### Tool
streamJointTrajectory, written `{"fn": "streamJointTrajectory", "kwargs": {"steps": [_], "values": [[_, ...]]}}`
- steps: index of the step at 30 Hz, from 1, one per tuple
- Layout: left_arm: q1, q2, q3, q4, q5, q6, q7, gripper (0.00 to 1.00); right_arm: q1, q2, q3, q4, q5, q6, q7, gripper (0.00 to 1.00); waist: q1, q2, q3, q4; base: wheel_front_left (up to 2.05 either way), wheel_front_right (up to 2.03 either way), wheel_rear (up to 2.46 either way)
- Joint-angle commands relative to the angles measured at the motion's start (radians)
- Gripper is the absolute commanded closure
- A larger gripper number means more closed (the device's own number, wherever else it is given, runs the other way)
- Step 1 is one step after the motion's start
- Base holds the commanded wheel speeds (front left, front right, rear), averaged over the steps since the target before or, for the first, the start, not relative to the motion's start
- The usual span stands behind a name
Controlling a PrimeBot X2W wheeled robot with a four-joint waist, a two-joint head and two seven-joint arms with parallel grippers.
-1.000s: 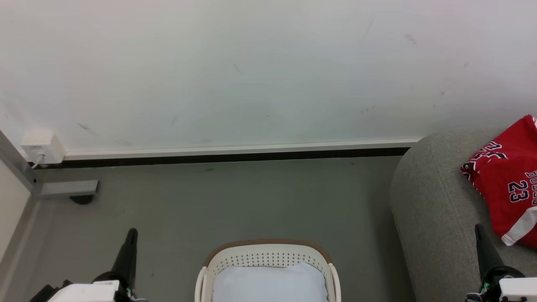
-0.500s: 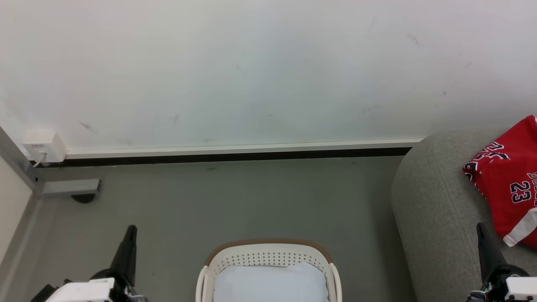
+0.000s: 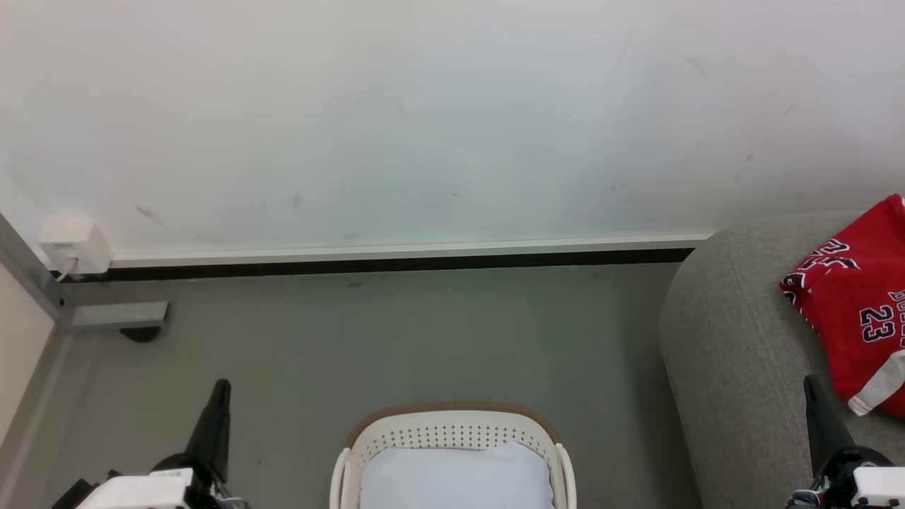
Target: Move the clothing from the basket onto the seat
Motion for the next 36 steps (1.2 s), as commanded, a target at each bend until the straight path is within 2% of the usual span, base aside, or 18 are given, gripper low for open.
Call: {"fn": "streamJointTrajectory", "kwargs": {"steps": [1, 36], "values": [[-0.009, 0.002, 0.003, -0.003, -0.013, 0.001, 0.004, 1.00, -0.011, -0.001, -0.004, 0.002, 0.000, -0.002, 0.004, 1.00, 0.0000, 0.0000, 0.000, 0.000, 0.00, 0.00, 0.00], [-0.009, 0.002, 0.003, -0.003, -0.014, 0.001, 0.004, 1.00, -0.012, 0.005, -0.012, 0.003, -0.008, -0.002, 0.009, 1.00, 0.0000, 0.0000, 0.000, 0.000, 0.00, 0.00, 0.00]]}}
